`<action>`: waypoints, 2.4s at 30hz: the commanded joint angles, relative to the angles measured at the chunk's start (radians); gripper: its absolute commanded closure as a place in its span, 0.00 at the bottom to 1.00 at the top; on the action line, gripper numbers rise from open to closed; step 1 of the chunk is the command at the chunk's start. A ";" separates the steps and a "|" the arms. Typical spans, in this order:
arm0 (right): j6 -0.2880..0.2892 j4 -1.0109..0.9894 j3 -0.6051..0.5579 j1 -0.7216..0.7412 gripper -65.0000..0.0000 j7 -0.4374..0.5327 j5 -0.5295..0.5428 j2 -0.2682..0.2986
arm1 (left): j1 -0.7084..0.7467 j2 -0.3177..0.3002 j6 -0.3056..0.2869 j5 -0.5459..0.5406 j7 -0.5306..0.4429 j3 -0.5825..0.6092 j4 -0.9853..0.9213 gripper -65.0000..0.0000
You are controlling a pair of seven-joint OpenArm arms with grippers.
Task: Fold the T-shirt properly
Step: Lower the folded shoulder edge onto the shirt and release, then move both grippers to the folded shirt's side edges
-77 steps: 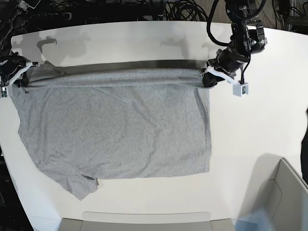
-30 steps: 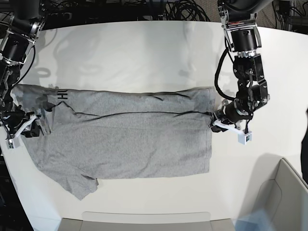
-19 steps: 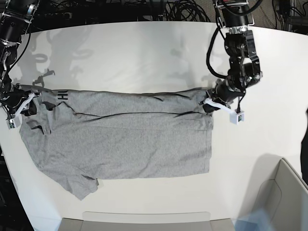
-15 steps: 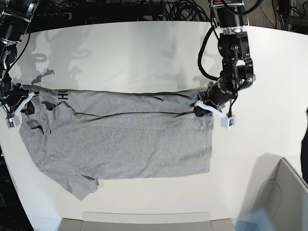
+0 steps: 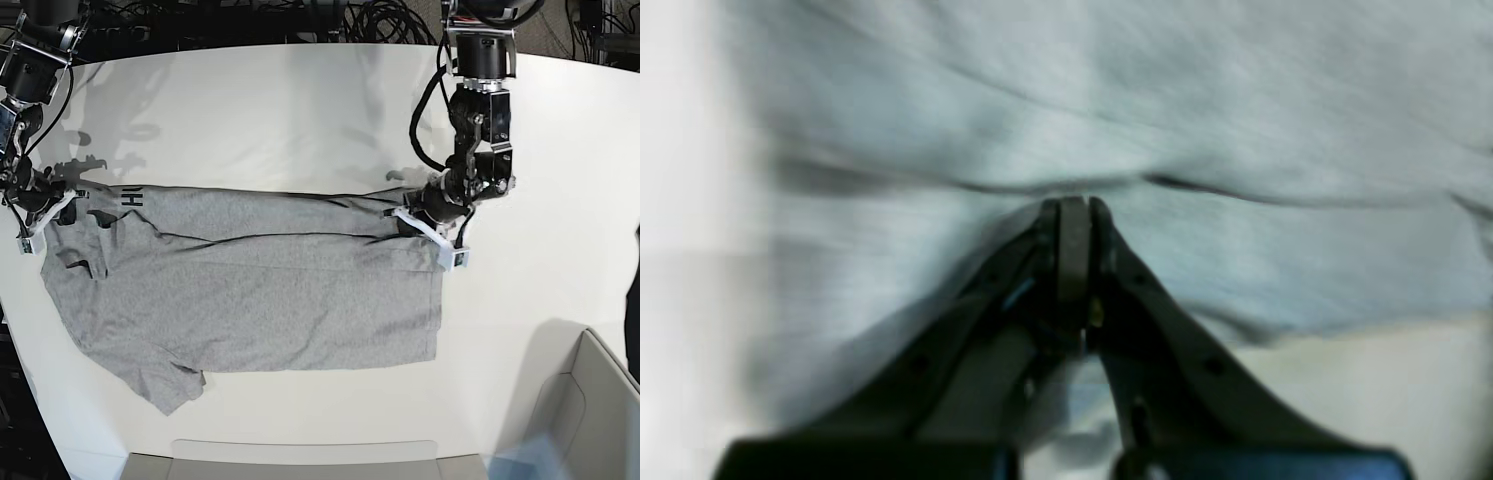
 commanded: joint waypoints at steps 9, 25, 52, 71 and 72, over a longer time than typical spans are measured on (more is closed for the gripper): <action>0.002 0.033 0.005 -0.036 1.00 0.010 -0.048 0.036 | 0.107 -0.051 0.014 0.098 0.034 -0.006 0.056 1.00; 0.011 0.447 0.012 -0.489 1.00 -0.079 0.078 0.010 | 0.494 -0.158 0.011 0.097 0.110 -0.095 0.366 1.00; 0.006 0.547 -0.037 -0.133 1.00 -0.081 0.040 0.063 | 0.348 -0.097 -0.199 0.103 0.146 -0.259 0.626 1.00; -0.100 -0.004 -0.354 0.134 1.00 -0.090 -0.235 -0.036 | 0.216 -0.094 -0.199 0.103 0.157 -0.165 0.432 1.00; -0.100 0.059 -0.341 0.074 1.00 -0.114 -0.234 -0.035 | 0.216 -0.095 -0.199 0.103 0.157 -0.167 0.432 1.00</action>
